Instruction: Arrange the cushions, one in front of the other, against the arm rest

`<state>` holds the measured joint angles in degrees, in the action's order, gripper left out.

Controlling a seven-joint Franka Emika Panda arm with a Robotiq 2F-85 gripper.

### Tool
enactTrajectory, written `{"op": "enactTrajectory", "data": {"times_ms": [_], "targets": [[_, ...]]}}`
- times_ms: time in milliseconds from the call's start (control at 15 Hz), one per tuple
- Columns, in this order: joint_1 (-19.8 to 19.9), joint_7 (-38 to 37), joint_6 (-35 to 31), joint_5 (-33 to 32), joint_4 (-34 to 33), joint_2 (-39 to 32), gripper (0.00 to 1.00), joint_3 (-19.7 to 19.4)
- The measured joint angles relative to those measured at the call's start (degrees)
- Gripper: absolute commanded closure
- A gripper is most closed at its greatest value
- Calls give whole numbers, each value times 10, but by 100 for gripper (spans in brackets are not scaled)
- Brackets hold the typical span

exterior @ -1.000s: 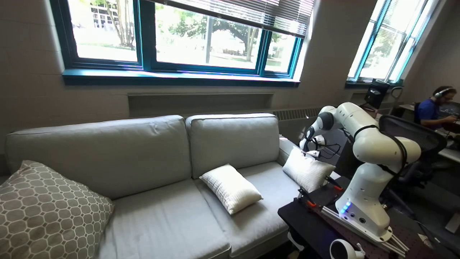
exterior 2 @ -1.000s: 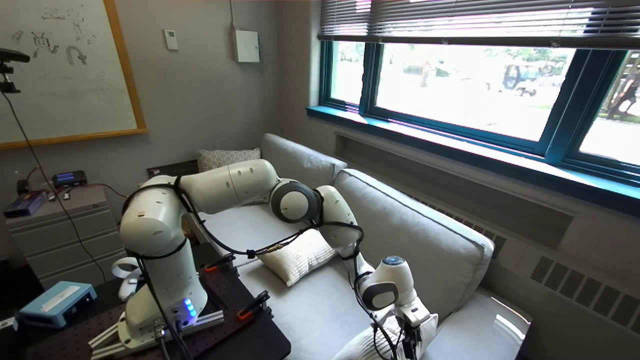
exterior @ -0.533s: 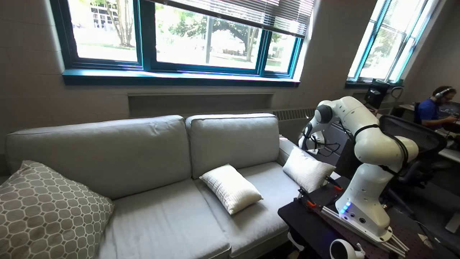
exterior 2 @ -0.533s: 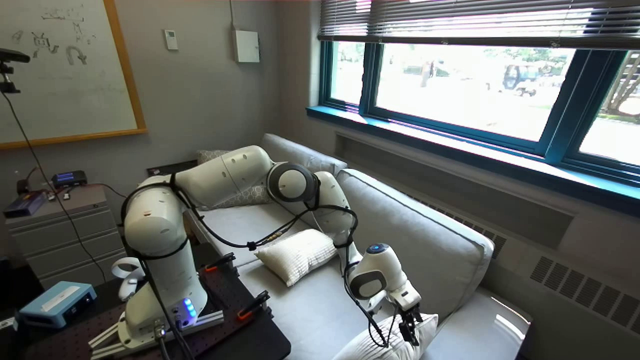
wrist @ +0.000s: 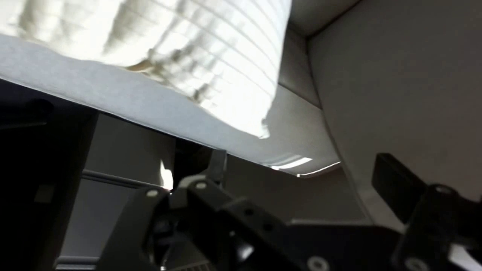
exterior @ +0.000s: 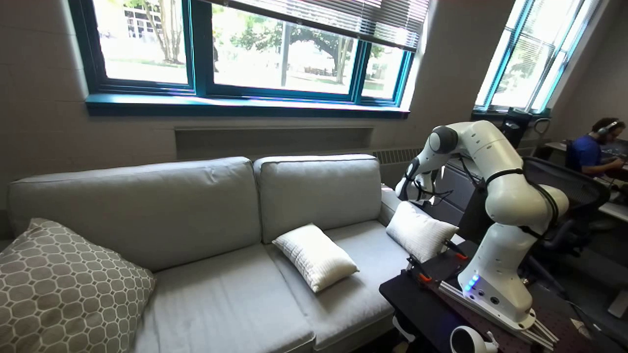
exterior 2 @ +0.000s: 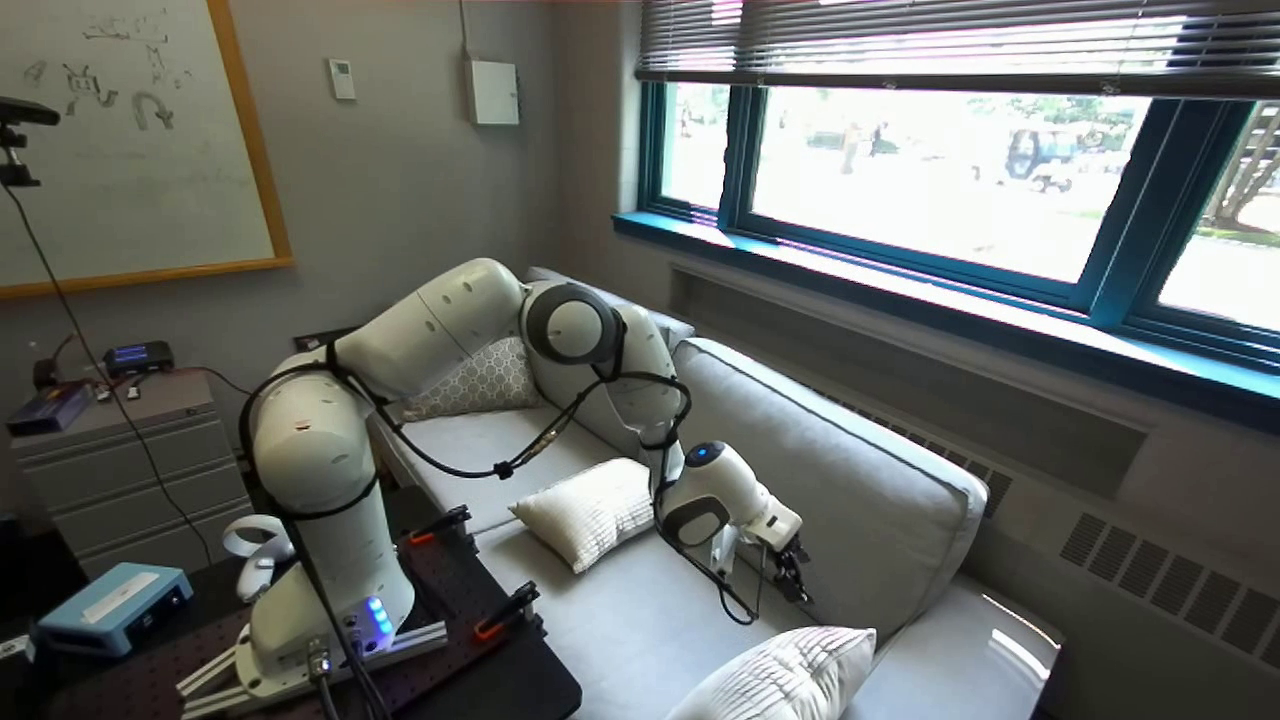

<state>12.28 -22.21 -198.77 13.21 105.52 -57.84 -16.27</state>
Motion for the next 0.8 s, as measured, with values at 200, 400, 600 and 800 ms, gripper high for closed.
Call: {"op": "enactTrajectory", "data": {"times_ms": [200, 400, 600, 800], "targets": [[9, 50, 4, -32, 23, 40, 0, 73], [13, 62, 6, -39, 34, 54, 0, 112], [17, 62, 6, -37, 33, 50, 0, 104], [18, 62, 6, -37, 33, 50, 0, 103]]}}
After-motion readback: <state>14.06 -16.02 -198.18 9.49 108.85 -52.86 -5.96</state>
